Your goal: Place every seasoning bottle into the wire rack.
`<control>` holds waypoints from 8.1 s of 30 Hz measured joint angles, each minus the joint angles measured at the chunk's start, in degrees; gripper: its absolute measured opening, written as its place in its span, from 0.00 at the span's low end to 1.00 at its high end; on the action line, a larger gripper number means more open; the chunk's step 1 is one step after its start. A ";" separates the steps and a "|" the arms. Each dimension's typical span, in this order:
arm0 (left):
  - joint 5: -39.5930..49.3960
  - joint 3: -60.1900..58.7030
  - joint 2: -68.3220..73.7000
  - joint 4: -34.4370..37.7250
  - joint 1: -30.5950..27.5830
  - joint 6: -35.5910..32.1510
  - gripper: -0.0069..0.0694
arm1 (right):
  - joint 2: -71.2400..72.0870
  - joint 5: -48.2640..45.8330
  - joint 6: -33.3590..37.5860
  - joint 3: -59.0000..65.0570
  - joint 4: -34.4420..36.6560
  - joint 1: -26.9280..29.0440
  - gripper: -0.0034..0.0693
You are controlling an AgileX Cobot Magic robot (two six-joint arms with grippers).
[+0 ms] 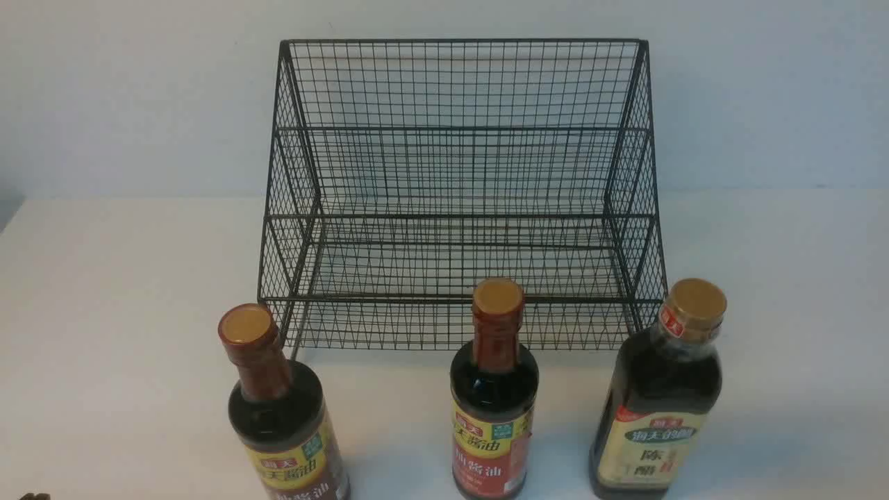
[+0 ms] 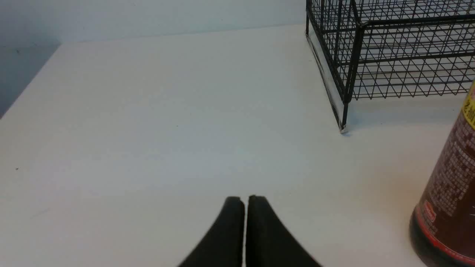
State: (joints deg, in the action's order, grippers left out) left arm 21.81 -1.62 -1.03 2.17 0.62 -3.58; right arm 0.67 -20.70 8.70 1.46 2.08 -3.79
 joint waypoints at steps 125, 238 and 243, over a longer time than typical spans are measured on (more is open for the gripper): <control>0.00 0.00 0.00 -0.04 0.00 0.00 0.08 | -67.30 -46.59 34.16 -79.25 34.92 -8.49 0.51; 0.00 0.00 0.00 -0.04 0.00 0.00 0.08 | -15.62 6.67 16.18 -21.24 20.26 -8.55 0.03; 0.00 0.00 0.00 -0.04 0.00 0.00 0.08 | -11.30 12.57 17.47 -14.34 22.59 -8.55 0.03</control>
State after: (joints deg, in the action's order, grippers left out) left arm 21.81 -1.62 -1.03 2.13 0.62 -3.58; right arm -10.64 -8.13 26.16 -12.88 24.67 -12.34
